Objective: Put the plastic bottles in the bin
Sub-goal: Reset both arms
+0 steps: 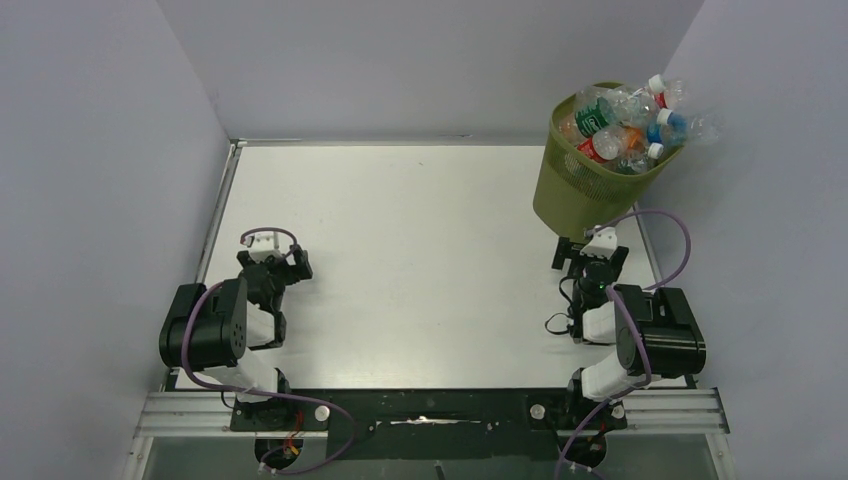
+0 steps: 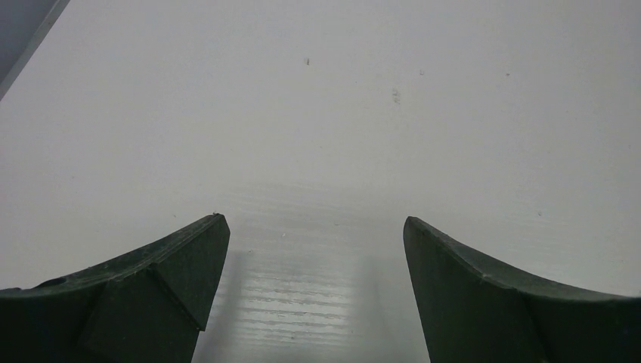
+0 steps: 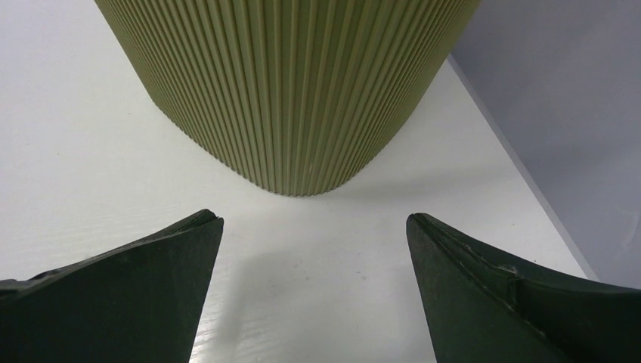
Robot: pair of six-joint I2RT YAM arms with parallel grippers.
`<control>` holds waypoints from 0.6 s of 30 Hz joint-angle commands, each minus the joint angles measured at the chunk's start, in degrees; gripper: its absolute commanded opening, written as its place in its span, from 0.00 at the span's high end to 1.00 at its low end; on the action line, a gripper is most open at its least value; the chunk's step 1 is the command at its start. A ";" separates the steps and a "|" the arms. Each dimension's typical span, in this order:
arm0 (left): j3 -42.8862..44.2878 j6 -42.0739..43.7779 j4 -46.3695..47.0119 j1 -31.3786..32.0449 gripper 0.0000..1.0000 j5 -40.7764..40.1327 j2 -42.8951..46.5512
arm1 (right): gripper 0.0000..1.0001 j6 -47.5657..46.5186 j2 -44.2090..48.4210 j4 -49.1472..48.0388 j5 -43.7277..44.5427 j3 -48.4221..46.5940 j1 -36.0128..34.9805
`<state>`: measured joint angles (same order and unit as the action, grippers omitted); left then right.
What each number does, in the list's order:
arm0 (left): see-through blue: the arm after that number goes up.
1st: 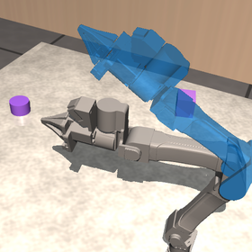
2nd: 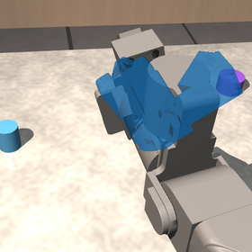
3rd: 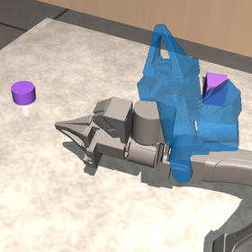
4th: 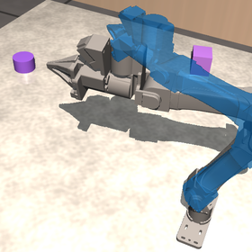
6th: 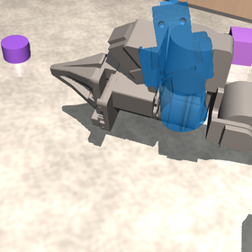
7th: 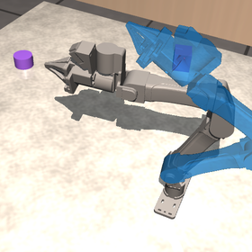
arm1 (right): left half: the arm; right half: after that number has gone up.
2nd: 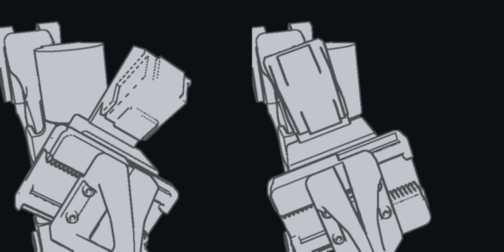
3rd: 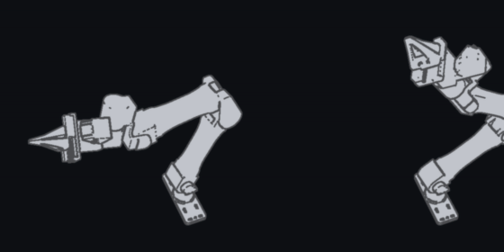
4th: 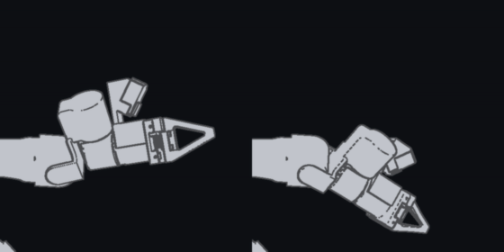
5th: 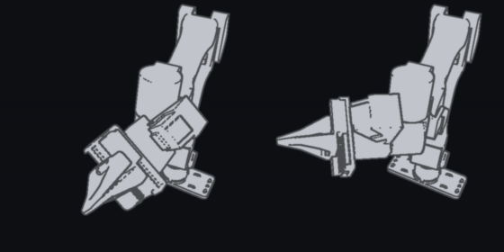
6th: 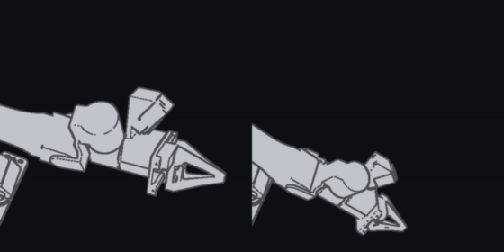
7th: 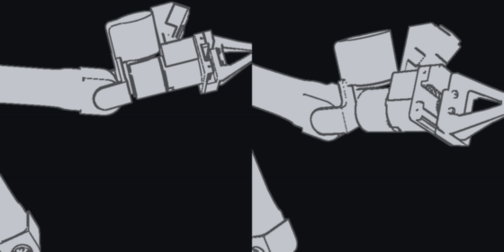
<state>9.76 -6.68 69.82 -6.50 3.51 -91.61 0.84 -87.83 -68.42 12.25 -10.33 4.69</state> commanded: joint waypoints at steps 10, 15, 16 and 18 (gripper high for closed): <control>2.02 1.58 4.20 0.97 0.13 -1.42 0.02 | 0.02 1.17 0.09 -0.81 -2.12 -2.49 1.29; 2.02 1.54 4.19 0.97 0.13 -1.47 0.10 | 0.02 1.32 -0.05 0.43 -3.38 -3.21 1.82; 2.02 1.51 4.18 0.97 0.13 -1.48 0.02 | 0.02 1.43 -0.07 0.89 -3.86 -3.47 2.01; 2.02 1.53 4.18 0.97 0.13 -1.46 0.03 | 0.02 1.40 0.10 0.79 -4.03 -3.27 2.23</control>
<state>10.33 -6.11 69.89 -5.67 2.59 -91.64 1.93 -87.83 -65.14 9.37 -11.92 6.33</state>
